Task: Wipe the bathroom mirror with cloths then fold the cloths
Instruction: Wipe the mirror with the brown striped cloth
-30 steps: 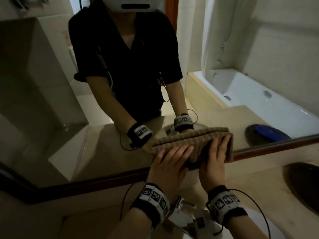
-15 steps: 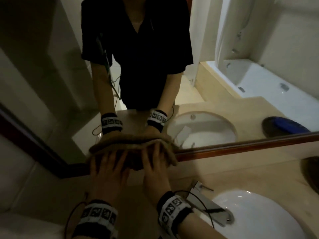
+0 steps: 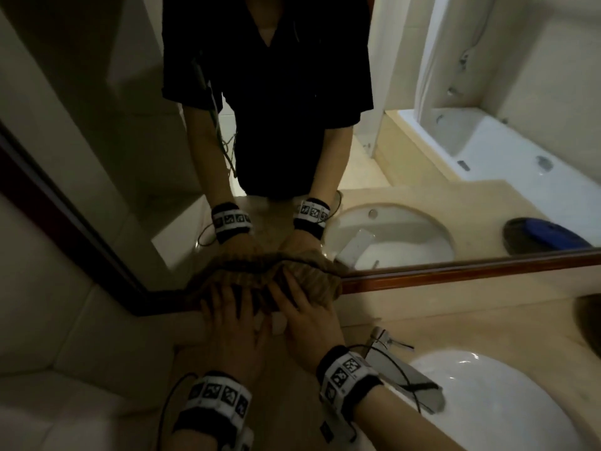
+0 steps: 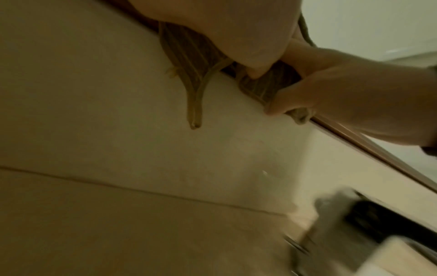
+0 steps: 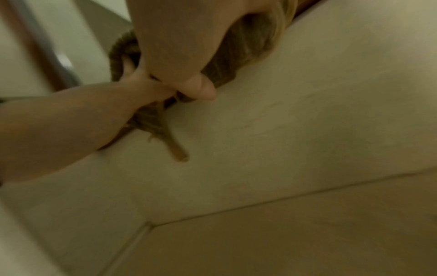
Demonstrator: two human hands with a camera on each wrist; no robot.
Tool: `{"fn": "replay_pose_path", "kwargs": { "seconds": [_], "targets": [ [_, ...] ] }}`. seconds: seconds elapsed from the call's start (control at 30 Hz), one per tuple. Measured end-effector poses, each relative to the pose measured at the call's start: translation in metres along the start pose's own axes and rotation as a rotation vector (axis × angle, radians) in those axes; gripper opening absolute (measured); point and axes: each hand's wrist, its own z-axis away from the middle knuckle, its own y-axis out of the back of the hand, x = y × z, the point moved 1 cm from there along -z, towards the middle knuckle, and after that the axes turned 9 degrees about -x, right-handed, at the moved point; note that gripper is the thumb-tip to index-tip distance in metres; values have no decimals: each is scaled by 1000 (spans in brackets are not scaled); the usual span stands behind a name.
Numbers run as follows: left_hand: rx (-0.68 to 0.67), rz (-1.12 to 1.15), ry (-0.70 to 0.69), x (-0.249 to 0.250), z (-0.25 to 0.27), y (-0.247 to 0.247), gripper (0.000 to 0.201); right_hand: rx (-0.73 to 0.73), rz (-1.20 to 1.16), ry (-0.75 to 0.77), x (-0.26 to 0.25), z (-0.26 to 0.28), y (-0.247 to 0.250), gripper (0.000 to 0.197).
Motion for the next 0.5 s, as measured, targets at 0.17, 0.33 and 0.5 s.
{"fn": "replay_pose_path", "kwargs": {
  "seconds": [0.17, 0.33, 0.5],
  "targets": [
    [110, -220, -325, 72, -7, -30, 63, -4, -61, -261, 71, 51, 6, 96],
    [135, -207, -367, 106, -6, -37, 105, 42, -148, -389, 100, 74, 20, 110],
    [120, -236, -405, 80, -3, -29, 114, 10, -293, -399, 82, 64, 19, 110]
  ]
}}
